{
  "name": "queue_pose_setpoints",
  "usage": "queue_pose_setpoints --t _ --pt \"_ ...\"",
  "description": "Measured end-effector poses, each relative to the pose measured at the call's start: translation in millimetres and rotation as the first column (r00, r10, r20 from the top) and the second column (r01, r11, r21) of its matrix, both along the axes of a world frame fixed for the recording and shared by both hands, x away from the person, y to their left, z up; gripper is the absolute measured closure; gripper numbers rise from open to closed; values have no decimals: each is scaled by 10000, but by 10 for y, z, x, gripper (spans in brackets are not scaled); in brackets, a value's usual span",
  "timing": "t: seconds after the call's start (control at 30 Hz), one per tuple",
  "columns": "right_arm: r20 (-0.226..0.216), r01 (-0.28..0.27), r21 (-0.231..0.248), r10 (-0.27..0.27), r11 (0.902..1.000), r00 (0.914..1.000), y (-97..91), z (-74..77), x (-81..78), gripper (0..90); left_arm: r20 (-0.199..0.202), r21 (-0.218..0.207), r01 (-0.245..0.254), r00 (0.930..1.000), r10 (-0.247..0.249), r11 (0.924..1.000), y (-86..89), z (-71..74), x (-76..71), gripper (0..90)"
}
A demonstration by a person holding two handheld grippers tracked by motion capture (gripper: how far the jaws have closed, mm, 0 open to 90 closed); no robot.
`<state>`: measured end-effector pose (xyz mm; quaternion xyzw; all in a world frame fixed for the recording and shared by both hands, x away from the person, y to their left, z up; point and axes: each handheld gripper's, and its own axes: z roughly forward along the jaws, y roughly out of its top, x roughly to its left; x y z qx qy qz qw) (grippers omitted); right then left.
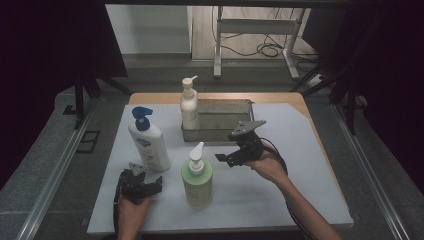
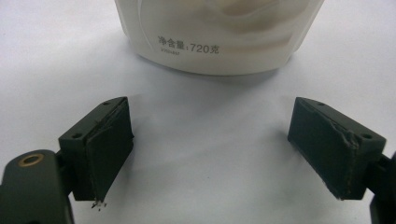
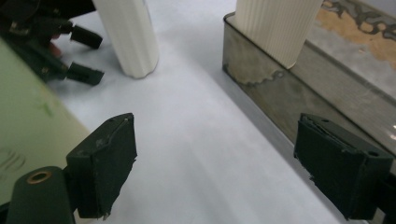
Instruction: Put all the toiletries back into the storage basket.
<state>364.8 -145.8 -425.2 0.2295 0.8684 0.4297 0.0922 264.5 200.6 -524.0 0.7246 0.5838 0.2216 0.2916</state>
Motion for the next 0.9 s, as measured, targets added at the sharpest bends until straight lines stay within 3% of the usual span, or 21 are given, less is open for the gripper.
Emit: queue_pose_setpoints --t 0.17,0.47,0.7,0.9 --pt "-47 -243 -283 242 9993 9997 -48 -20 -71 111 1 5 1 10000 -1 10000 0 0 0 137" --pt "-43 -517 -172 516 9985 9987 -145 -69 -196 55 2 7 -7 10000 7 10000 -1 0 -1 138" --pt "-293 -863 -34 861 9963 9959 -199 -122 -290 7 2 16 -4 10000 4 10000 -1 0 -1 138" --pt "-65 -1299 56 1300 9915 9915 -218 -124 -413 0 5 17 -4 10000 4 10000 -1 0 -1 138"
